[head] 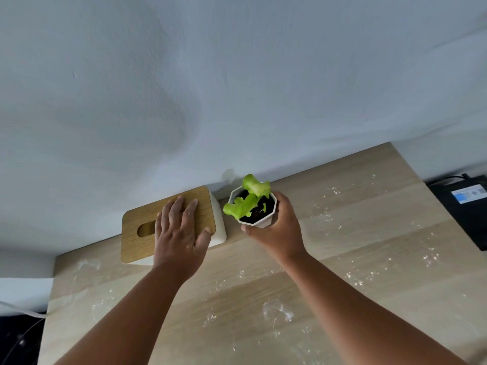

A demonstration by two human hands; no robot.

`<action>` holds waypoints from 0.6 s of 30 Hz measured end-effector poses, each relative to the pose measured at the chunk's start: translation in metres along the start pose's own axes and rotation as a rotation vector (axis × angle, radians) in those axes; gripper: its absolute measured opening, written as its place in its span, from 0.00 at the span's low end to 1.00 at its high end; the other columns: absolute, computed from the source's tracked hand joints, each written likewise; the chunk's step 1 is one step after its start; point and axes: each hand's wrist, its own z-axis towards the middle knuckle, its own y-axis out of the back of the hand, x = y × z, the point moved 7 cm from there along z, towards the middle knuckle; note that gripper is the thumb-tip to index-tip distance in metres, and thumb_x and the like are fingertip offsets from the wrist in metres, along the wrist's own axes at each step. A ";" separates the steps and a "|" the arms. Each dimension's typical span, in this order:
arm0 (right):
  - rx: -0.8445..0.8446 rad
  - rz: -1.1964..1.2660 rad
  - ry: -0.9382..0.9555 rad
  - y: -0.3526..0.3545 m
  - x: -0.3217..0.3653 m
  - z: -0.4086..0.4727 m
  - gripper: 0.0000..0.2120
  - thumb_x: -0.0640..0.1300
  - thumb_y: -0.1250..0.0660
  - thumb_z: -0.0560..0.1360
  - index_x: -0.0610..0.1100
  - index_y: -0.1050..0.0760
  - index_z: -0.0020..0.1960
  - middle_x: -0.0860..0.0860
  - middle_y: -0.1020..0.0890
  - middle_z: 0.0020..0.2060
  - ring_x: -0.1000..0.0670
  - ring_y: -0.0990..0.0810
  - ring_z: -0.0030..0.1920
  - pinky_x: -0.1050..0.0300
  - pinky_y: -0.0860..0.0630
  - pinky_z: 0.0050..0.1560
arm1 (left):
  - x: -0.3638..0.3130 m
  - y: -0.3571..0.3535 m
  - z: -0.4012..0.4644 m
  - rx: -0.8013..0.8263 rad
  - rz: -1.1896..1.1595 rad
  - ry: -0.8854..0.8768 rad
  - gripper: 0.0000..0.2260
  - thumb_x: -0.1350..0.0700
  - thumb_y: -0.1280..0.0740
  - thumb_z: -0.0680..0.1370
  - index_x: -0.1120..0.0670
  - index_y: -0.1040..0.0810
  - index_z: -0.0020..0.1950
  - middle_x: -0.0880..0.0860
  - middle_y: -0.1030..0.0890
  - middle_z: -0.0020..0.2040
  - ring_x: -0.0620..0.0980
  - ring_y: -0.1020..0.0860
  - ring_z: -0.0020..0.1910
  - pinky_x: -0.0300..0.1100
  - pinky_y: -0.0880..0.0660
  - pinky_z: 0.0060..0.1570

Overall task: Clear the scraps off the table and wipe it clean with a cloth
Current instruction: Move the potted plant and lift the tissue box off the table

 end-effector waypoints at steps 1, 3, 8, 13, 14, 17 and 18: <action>-0.006 0.012 0.000 0.005 -0.002 0.000 0.42 0.53 0.15 0.57 0.59 0.30 0.67 0.58 0.19 0.60 0.55 0.19 0.60 0.46 0.19 0.58 | 0.001 0.000 0.000 0.013 -0.008 0.004 0.34 0.39 0.46 0.74 0.51 0.35 0.78 0.56 0.40 0.80 0.58 0.47 0.81 0.60 0.50 0.79; -0.021 0.034 0.001 0.014 -0.004 0.000 0.43 0.52 0.15 0.57 0.61 0.30 0.67 0.58 0.19 0.60 0.55 0.18 0.60 0.46 0.18 0.58 | 0.003 -0.001 0.001 0.041 -0.019 0.005 0.35 0.39 0.46 0.73 0.50 0.37 0.79 0.55 0.41 0.81 0.57 0.49 0.81 0.60 0.52 0.79; -0.063 0.081 0.013 0.040 -0.006 0.006 0.43 0.50 0.14 0.56 0.61 0.30 0.67 0.57 0.18 0.60 0.54 0.18 0.61 0.44 0.19 0.60 | 0.007 -0.003 0.004 0.109 -0.016 -0.009 0.36 0.40 0.46 0.72 0.48 0.41 0.80 0.53 0.46 0.82 0.55 0.53 0.81 0.62 0.53 0.79; -0.112 0.088 0.049 0.072 0.000 0.012 0.42 0.49 0.14 0.57 0.60 0.29 0.66 0.57 0.18 0.60 0.54 0.19 0.61 0.44 0.19 0.61 | 0.008 -0.004 0.005 0.169 -0.038 0.018 0.38 0.39 0.47 0.70 0.46 0.44 0.81 0.51 0.49 0.82 0.54 0.57 0.82 0.60 0.57 0.79; -0.121 0.092 0.056 0.079 0.001 0.014 0.42 0.48 0.14 0.58 0.60 0.28 0.66 0.56 0.18 0.60 0.54 0.18 0.61 0.45 0.19 0.61 | 0.008 -0.004 0.005 0.177 -0.042 0.023 0.37 0.39 0.47 0.71 0.46 0.45 0.81 0.51 0.49 0.83 0.53 0.57 0.82 0.60 0.57 0.79; -0.157 0.082 0.084 0.102 0.002 0.018 0.42 0.47 0.14 0.58 0.57 0.29 0.68 0.56 0.19 0.60 0.55 0.19 0.61 0.52 0.19 0.59 | 0.007 -0.003 0.006 0.186 -0.031 0.015 0.37 0.40 0.46 0.71 0.46 0.45 0.81 0.51 0.50 0.83 0.54 0.57 0.82 0.60 0.57 0.79; -0.171 0.083 0.092 0.110 0.002 0.020 0.42 0.47 0.14 0.59 0.56 0.29 0.69 0.56 0.19 0.61 0.55 0.19 0.61 0.54 0.20 0.59 | 0.007 -0.003 0.006 0.189 -0.027 0.015 0.38 0.39 0.47 0.71 0.46 0.45 0.81 0.51 0.50 0.83 0.54 0.57 0.82 0.60 0.57 0.79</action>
